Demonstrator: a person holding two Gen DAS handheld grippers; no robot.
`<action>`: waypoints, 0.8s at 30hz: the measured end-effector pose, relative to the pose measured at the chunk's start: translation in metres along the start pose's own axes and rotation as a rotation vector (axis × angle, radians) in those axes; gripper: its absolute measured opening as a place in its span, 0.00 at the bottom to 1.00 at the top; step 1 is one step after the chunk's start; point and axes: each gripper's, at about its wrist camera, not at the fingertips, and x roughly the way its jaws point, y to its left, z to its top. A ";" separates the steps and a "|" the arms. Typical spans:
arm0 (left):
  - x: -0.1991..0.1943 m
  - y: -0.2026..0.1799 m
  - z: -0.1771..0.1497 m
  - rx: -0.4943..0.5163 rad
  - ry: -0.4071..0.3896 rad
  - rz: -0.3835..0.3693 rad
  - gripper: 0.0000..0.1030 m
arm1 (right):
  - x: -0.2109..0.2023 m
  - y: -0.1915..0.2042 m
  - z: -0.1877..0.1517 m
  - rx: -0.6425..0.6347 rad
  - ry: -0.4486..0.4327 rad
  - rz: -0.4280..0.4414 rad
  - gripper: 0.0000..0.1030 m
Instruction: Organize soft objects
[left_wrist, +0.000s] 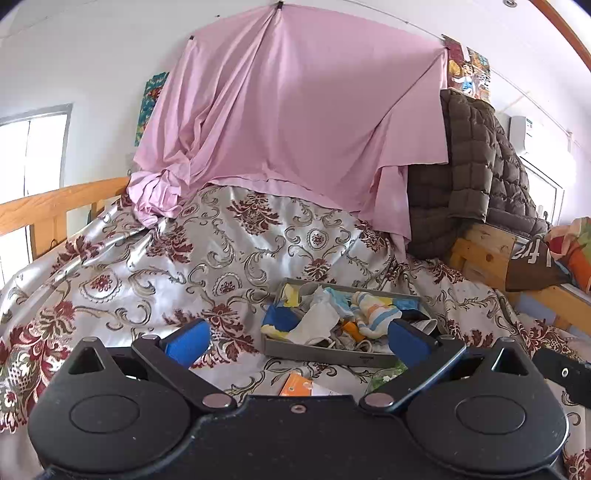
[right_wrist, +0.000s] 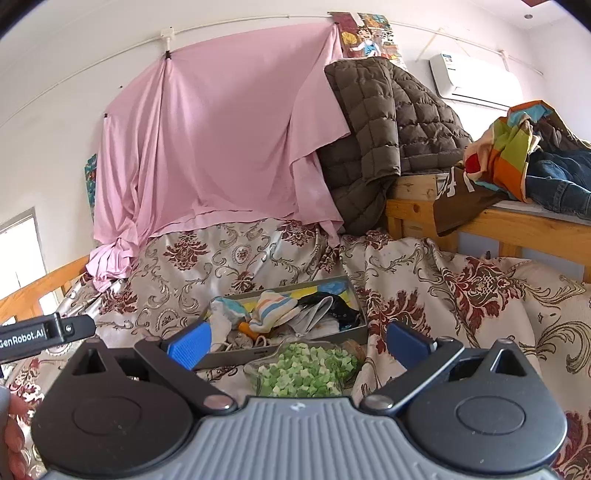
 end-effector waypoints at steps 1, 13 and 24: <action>-0.002 0.001 -0.001 -0.005 0.000 0.001 0.99 | -0.001 0.000 -0.001 -0.002 -0.001 0.000 1.00; -0.025 0.006 -0.008 -0.002 -0.010 0.000 0.99 | -0.020 0.004 -0.008 -0.016 -0.018 0.000 1.00; -0.046 0.009 -0.026 0.027 0.019 -0.005 0.99 | -0.044 0.007 -0.014 -0.019 -0.051 -0.004 1.00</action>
